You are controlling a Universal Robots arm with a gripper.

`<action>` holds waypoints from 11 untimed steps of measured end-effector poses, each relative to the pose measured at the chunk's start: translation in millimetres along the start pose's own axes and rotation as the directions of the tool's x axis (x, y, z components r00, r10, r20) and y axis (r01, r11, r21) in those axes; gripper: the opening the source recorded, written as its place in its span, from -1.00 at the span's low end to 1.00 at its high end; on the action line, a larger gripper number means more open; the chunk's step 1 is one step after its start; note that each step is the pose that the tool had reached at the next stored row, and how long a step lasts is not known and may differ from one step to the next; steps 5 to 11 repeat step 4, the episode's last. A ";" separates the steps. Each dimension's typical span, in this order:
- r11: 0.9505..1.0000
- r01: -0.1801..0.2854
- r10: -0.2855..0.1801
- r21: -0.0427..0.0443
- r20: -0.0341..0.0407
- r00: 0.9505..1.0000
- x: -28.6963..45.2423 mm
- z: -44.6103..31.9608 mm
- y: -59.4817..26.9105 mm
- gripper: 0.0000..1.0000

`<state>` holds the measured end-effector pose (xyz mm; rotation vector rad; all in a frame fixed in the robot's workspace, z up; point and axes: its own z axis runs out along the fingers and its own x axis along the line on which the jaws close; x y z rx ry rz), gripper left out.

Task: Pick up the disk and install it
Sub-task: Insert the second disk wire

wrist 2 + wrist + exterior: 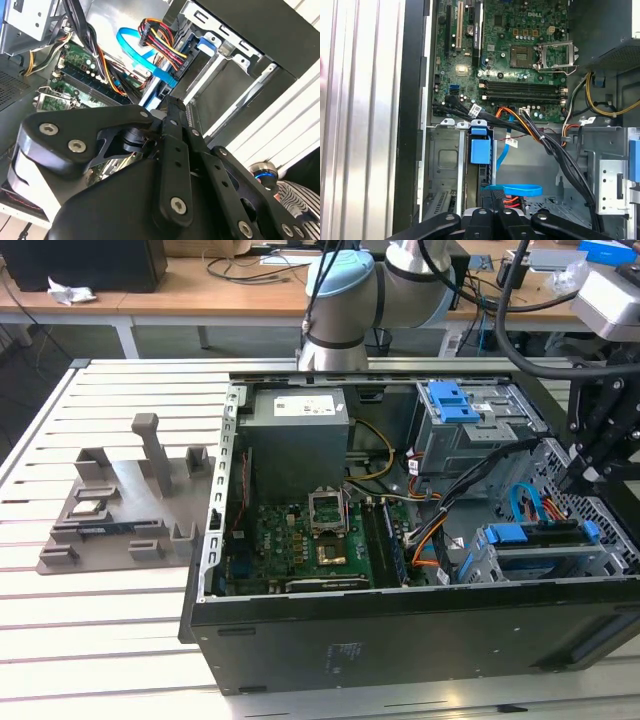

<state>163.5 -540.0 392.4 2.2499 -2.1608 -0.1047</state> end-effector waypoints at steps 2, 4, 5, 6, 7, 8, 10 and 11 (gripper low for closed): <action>1.000 0.000 0.000 0.000 0.000 1.000 0.0 -0.1 0.0 -0.79; 1.000 0.000 0.000 0.000 0.000 1.000 0.0 -0.2 0.0 -0.79; 1.000 0.000 0.000 0.000 0.000 1.000 0.0 -0.2 0.0 -0.79; 1.000 0.000 0.000 0.000 0.000 1.000 0.0 -0.2 0.0 -0.79; 1.000 0.000 0.000 0.000 0.000 1.000 0.0 -0.2 0.0 -0.79; 1.000 0.000 0.000 0.000 0.000 1.000 0.0 -0.2 0.0 -0.79; 1.000 0.000 0.000 0.000 0.000 1.000 0.0 -0.2 0.0 -0.79; 1.000 0.000 0.000 0.000 0.000 1.000 0.0 -0.2 0.0 -0.79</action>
